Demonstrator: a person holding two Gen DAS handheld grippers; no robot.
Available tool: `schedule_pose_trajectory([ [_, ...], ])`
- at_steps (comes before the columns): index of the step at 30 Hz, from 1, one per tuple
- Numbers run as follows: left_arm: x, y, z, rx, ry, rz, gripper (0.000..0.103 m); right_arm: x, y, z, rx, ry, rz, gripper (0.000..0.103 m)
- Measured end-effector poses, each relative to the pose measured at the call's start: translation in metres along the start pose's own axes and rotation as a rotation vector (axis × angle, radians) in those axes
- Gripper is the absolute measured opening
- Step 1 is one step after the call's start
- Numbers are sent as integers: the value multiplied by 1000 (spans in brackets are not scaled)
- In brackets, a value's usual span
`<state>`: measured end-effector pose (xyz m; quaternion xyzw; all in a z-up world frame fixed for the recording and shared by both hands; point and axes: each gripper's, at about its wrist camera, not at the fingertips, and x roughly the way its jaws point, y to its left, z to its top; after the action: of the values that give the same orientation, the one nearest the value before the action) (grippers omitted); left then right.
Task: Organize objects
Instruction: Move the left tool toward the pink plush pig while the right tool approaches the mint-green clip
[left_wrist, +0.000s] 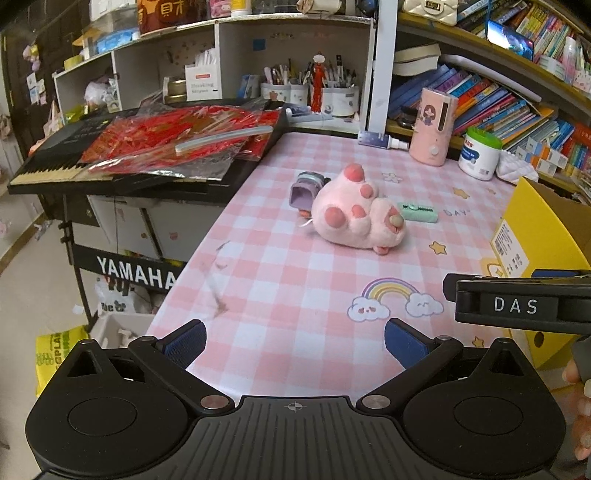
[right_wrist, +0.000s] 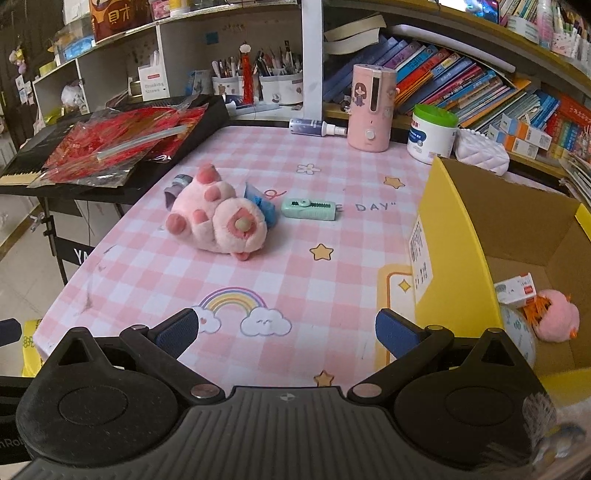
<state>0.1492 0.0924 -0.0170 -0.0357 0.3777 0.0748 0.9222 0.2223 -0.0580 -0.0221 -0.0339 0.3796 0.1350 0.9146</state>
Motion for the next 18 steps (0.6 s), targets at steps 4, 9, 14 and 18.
schedule_pose_trajectory([
  [4,6,-3,7,-2,-6,-4,103,6,-3,7,-6,-8,19,103],
  [9,13,-7,15,-7,-13,2,103,14,-6,17,-12,-18,44,103],
  [14,20,-11,21,3,-10,17,103,22,-10,25,-8,-20,54,103],
  [18,25,-14,25,3,-10,21,103,28,-11,31,-10,-21,61,103],
])
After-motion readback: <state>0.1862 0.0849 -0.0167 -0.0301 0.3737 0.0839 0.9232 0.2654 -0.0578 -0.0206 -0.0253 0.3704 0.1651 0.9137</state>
